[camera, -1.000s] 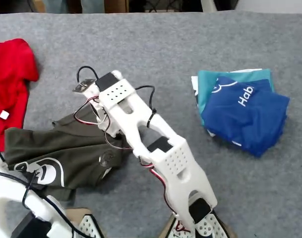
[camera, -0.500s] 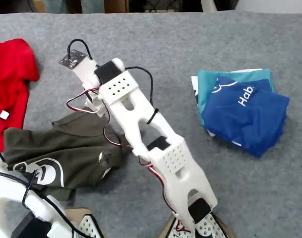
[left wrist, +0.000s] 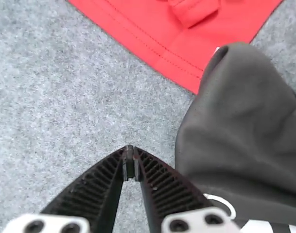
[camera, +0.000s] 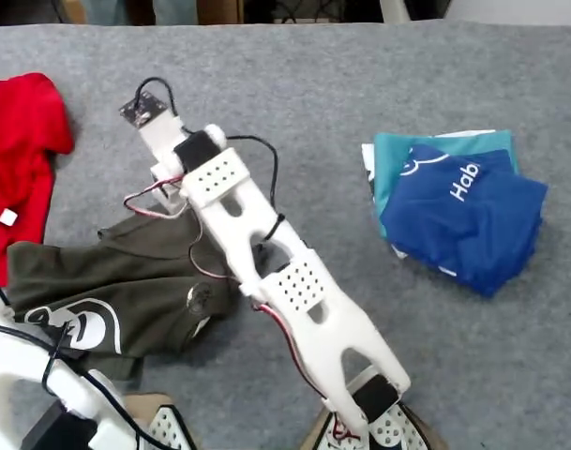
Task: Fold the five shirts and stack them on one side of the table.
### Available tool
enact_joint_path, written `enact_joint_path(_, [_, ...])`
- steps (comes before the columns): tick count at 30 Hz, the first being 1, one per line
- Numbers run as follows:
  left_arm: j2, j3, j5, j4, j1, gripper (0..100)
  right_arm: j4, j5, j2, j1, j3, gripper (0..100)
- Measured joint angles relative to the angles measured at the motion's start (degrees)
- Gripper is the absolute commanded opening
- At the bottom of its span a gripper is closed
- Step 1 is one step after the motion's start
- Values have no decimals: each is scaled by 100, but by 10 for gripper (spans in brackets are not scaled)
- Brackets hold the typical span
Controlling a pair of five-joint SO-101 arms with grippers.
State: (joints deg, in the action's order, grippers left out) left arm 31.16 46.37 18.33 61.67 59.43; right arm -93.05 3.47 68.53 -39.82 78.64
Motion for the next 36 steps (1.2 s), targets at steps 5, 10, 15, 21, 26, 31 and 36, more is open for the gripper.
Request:
enact_joint_path(5, [0, 264, 0, 0, 0, 30, 237, 0, 193, -62, 0, 244])
enact_joint_path(10, [0, 369, 0, 0, 0, 30, 431, 0, 396, -62, 0, 244])
enact_joint_path(15, [0, 360, 0, 0, 0, 30, 712, -9, 536, -79, 0, 244])
enact_joint_path(21, [0, 360, 0, 0, 0, 30, 879, -18, 545, -149, 0, 243])
enact_joint_path(26, [0, 360, 0, 0, 0, 30, 941, -18, 545, -158, 0, 215])
enact_joint_path(31, [0, 360, 0, 0, 0, 30, 949, -9, 545, -158, 0, 81])
enact_joint_path(36, [0, 360, 0, 0, 0, 30, 949, -202, 545, -158, 0, 81])
